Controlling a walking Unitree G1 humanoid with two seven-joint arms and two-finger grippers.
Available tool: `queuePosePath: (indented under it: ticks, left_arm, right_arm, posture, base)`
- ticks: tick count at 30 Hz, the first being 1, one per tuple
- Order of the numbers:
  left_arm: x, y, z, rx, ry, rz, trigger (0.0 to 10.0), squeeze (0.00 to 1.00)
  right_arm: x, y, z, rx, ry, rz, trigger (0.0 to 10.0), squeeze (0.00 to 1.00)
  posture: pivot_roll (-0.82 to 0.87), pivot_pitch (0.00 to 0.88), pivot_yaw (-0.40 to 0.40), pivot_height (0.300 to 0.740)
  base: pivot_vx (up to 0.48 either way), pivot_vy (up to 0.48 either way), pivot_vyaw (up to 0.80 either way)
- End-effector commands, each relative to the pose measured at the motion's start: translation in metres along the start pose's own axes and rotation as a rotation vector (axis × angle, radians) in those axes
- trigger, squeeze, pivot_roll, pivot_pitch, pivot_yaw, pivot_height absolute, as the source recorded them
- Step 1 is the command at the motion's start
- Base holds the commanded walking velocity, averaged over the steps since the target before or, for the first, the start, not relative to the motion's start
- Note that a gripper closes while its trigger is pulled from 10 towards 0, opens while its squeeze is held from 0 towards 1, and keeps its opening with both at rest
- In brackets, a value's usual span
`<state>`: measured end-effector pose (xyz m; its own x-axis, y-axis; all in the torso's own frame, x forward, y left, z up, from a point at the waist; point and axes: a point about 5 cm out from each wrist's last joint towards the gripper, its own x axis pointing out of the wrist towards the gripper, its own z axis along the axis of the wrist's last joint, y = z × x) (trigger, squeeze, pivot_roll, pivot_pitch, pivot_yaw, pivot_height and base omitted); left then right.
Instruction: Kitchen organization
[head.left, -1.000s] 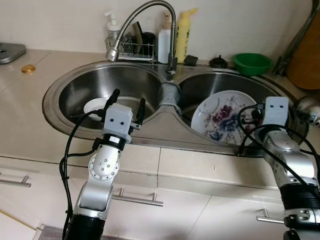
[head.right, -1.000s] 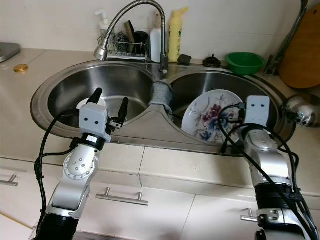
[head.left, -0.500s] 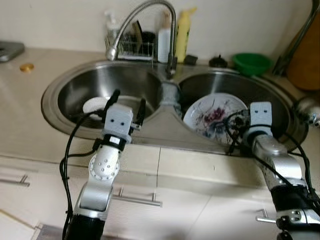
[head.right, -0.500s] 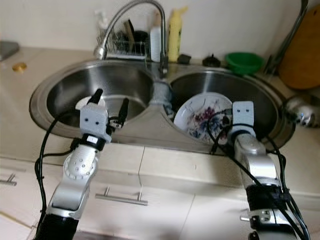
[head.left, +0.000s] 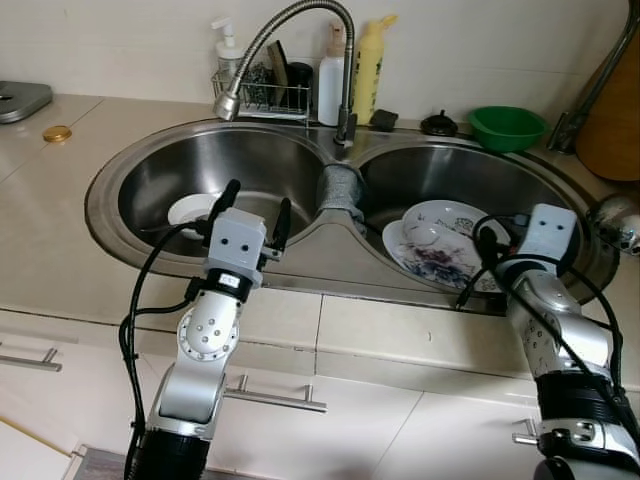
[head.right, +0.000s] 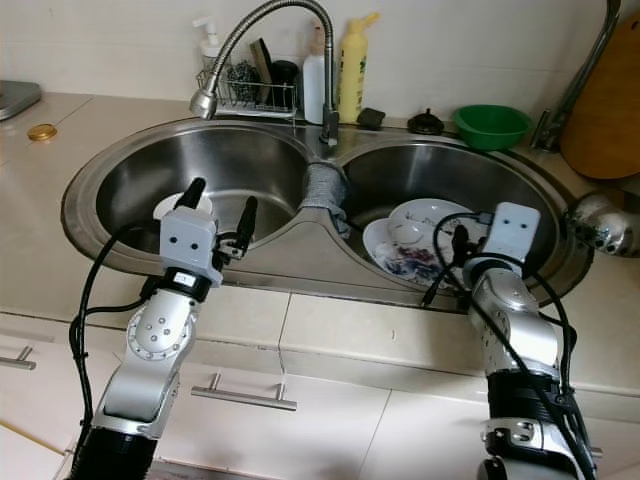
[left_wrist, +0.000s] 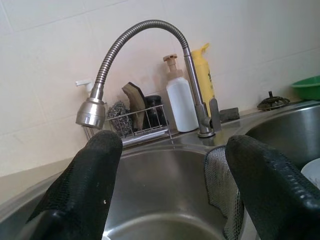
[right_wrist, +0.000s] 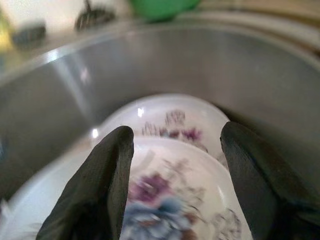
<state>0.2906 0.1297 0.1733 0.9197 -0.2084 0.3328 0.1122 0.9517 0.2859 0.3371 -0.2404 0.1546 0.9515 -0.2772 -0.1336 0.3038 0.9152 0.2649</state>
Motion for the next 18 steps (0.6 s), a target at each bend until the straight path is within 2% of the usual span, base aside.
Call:
queuePosePath:
  ticks: [1,5,7,11,12,13,14,18]
  left_arm:
    - [0.0,-0.001,0.0,0.008,0.005,-0.011,10.0,0.0]
    - [0.0,-0.001,0.001,-0.001,0.001,-0.011,10.0,0.0]
    - [-0.002,-0.001,0.001,-0.014,0.002,-0.011,10.0,0.0]
    - [-0.002,-0.001,0.002,-0.032,0.002,-0.006,10.0,0.0]
    - [-0.003,0.0,0.002,-0.037,0.0,-0.003,10.0,0.0]
    - [-0.003,0.0,0.003,-0.041,-0.002,-0.002,10.0,0.0]
    - [-0.003,0.0,0.003,-0.046,-0.003,-0.006,10.0,0.0]
    - [-0.001,-0.001,0.005,-0.053,-0.016,-0.016,10.0,0.0]
  right_arm:
    - [-0.001,0.002,0.017,0.057,-0.076,0.005,10.0,1.0]
    - [-0.006,0.008,0.027,0.111,-0.141,0.042,10.0,1.0]
    - [-0.016,0.017,0.033,0.129,-0.184,0.091,10.0,1.0]
    - [-0.028,0.028,0.033,0.08,-0.213,0.15,10.0,1.0]
    - [-0.034,0.032,0.033,0.037,-0.229,0.177,10.0,1.0]
    - [-0.039,0.035,0.032,-0.002,-0.245,0.202,10.0,0.17]
    - [-0.043,0.038,0.03,-0.028,-0.254,0.226,10.0,0.0]
    - [-0.05,0.042,0.027,-0.062,-0.263,0.259,10.0,0.0]
  posture:
    - [0.02,0.0,-0.031,0.74]
    - [0.01,0.0,-0.03,0.74]
    - [0.01,0.0,-0.03,0.74]
    - [0.01,0.0,-0.03,0.74]
    - [0.02,0.0,-0.031,0.74]
    - [0.01,0.0,-0.03,0.74]
    - [0.01,0.0,-0.029,0.74]
    - [0.01,0.0,-0.027,0.74]
  base:
    - [0.0,0.0,0.0]
    - [0.0,0.0,0.0]
    - [0.0,0.0,0.0]
    - [0.0,0.0,0.0]
    - [0.0,0.0,0.0]
    - [0.0,0.0,0.0]
    - [0.0,0.0,0.0]
    - [0.0,-0.191,0.0]
